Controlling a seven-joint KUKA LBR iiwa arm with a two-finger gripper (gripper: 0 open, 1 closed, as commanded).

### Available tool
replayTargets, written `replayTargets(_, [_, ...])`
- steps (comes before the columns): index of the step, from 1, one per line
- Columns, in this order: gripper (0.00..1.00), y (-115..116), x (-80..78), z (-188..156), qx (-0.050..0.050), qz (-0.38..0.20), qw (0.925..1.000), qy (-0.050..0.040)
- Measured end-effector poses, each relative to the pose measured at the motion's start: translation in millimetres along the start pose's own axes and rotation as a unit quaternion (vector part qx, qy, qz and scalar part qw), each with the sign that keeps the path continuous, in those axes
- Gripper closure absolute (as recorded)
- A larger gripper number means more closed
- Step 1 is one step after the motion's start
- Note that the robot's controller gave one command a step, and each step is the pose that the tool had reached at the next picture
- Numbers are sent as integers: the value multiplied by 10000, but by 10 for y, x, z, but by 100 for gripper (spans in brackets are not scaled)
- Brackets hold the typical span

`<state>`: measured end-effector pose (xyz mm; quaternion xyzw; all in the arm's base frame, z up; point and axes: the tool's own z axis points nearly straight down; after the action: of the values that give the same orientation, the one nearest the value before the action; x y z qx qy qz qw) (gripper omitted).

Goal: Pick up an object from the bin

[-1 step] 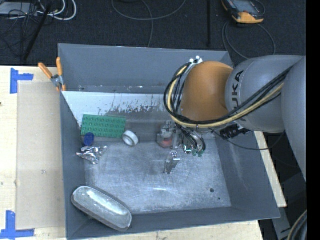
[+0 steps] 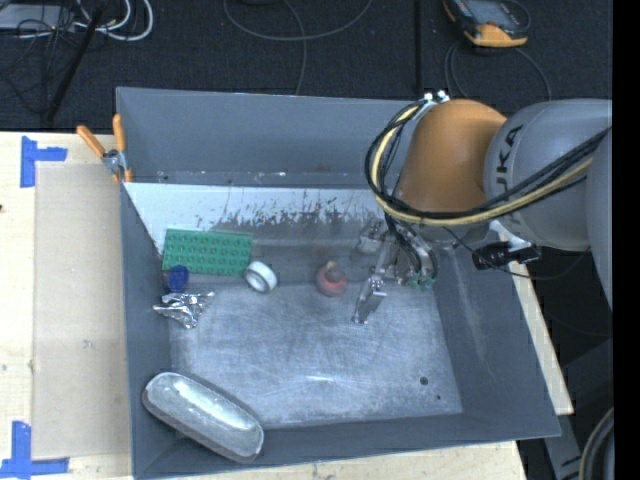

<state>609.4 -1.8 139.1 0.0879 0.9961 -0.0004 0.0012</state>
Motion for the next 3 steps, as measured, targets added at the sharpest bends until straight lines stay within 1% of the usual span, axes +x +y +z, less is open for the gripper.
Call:
replayTargets(1, [0, 225, -51, 515, -5, 763, 9971, -16])
replayTargets(2, [0, 606, 26, 537, 5, 566, 9984, -36])
replayTargets(3, [100, 613, 15, 521, -13, 573, 9983, -50])
